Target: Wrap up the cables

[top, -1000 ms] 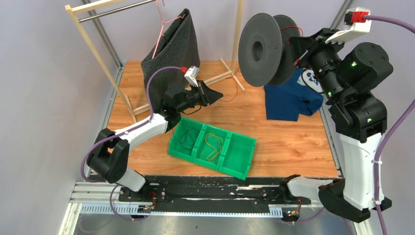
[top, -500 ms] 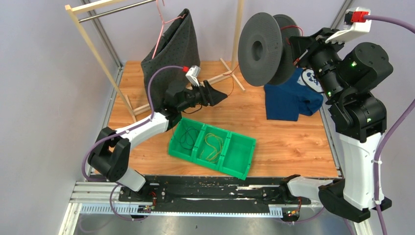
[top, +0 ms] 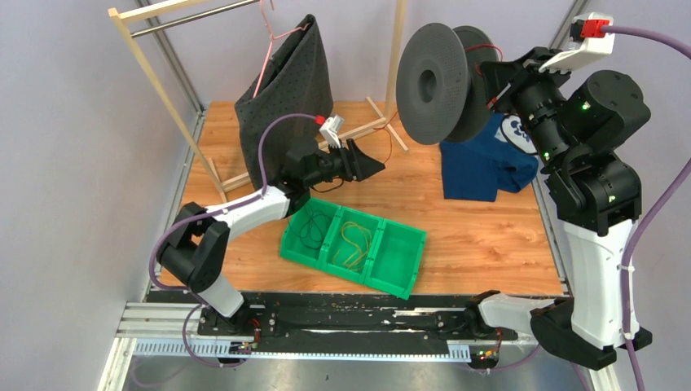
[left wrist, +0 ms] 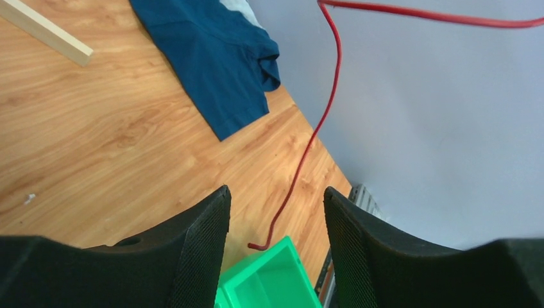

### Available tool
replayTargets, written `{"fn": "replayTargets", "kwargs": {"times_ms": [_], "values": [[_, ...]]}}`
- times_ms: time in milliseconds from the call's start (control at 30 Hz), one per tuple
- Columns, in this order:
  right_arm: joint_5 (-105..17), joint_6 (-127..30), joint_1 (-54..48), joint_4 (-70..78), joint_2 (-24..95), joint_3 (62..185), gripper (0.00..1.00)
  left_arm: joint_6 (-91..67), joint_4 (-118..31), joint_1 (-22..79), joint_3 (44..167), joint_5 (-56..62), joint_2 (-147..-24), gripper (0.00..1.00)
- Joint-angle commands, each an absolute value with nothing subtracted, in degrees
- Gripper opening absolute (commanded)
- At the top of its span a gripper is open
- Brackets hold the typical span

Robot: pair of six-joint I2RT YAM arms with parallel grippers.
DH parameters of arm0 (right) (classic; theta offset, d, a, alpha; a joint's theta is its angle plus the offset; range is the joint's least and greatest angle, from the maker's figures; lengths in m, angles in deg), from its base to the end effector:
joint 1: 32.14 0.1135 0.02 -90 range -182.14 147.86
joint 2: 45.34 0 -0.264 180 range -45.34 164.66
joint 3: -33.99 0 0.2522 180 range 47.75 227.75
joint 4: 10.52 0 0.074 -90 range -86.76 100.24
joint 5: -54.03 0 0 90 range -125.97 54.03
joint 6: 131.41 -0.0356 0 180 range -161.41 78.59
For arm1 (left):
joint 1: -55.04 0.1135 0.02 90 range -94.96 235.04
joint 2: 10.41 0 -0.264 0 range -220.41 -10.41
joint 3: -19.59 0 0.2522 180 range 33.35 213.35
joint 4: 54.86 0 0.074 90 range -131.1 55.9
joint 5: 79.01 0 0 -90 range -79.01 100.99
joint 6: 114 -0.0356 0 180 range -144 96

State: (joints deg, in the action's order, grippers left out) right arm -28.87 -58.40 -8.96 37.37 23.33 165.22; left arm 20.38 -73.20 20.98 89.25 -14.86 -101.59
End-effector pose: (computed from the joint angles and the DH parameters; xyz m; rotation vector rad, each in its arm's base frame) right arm 0.1359 0.0534 0.6109 0.0349 1.3341 0.5143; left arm 0.2945 -0.2178 0.2790 0.2245 1.8054 -1.3795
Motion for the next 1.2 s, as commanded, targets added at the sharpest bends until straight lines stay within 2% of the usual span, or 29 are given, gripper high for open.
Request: {"fn": "replayTargets", "kwargs": {"times_ms": [0, 100, 167, 333, 567, 700, 800, 900, 1000, 1167], "values": [[-28.46, -59.49, -8.49, 31.69, 21.67, 165.61, 0.01, 20.64, -75.59, 20.38, 90.75, -15.93, -102.21, 0.55], [-28.41, -59.46, -8.5, 31.71, 21.63, 165.61, 0.01, 20.9, -75.98, 20.34, 90.9, -15.7, -102.24, 0.45], [-28.47, -59.4, -8.47, 31.71, 21.61, 165.69, 0.01, 20.91, -75.99, 20.33, 91.01, -15.16, -102.06, 0.35], [-28.19, -59.15, -8.45, 31.71, 21.55, 165.61, 0.01, 19.67, -73.53, 20.37, 91.44, -13.7, -101.39, 0.0], [-26.2, -57.39, -8.5, 31.98, 20.98, 162.78, 0.01, 15.02, -62.95, 20.35, 91.23, -10.36, -95.21, 0.0], [-21.19, -55.71, -8.5, 33.66, 20.73, 157.8, 0.01, 8.61, -44.66, 19.85, 94.5, -9.68, -89.54, 0.0], [-16.95, -55.67, -8.85, 32.45, 19.71, 151.52, 0.01, 1.43, -27.63, 19.19, 99.99, -14.44, -86.61, 0.0], [-17.73, -57.36, -10.36, 32.5, 20.66, 149.37, 0.01, -5.49, -13.58, 17.13, 106.0, -17.27, -84.76, 0.0], [-20.16, -60.7, -12.89, 32.77, 22.19, 149.28, 0.01, -11.95, -1.75, 12.34, 110.19, -14.75, -85.02, 0.0], [-23.87, -65.69, -18.02, 34.01, 24.87, 148.72, 0.01, -15.19, 8.69, 7.08, 114.83, -20.05, -86.53, 0.0]]}}
